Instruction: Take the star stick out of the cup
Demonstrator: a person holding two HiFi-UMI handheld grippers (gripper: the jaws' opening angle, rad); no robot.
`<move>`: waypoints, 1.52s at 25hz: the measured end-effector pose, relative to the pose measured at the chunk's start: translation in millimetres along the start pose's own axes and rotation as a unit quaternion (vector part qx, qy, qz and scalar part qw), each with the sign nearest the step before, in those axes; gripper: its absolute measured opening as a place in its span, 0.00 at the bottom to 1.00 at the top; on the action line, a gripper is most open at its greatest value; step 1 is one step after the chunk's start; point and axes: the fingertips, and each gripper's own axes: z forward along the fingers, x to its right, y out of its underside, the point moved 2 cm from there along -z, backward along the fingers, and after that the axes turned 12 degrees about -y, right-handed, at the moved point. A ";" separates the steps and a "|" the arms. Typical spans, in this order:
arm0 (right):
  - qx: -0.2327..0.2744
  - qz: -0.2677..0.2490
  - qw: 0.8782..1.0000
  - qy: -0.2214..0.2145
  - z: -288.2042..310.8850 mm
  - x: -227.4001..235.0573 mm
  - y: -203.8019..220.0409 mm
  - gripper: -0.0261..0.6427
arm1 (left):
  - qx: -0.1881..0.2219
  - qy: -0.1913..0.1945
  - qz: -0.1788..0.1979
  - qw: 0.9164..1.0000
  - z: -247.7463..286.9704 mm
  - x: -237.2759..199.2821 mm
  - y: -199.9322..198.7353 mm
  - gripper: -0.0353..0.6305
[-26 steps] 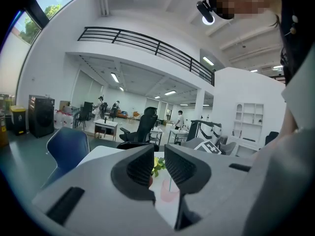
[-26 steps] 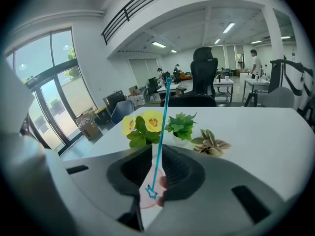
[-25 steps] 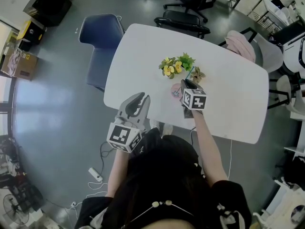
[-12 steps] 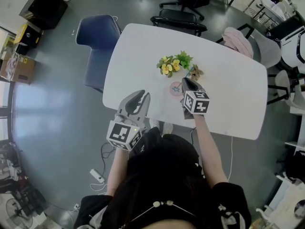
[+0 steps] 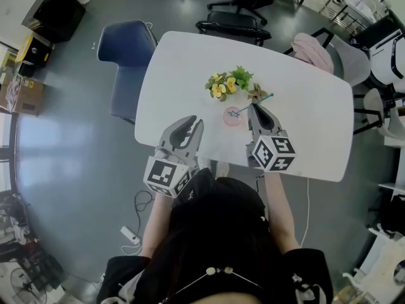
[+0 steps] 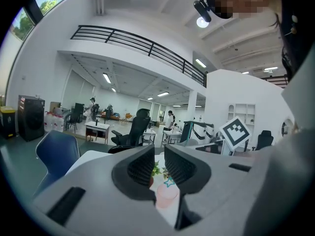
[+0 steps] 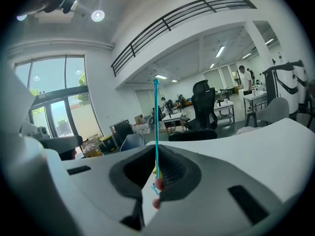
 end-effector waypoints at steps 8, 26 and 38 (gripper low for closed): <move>0.071 -0.028 0.997 -0.005 -36.3 -31.3 -41.1 0.07 | 0.009 0.006 0.003 1.000 4.6 5.7 -4.5 0.13; 0.138 -0.059 0.989 -0.003 -83.3 -58.1 -76.9 0.07 | 0.019 0.018 0.007 1.000 8.2 19.8 -12.0 0.13; 0.143 -0.079 0.987 -0.014 -86.8 -69.8 -85.1 0.07 | 0.023 0.015 0.006 1.000 10.6 20.6 -14.1 0.13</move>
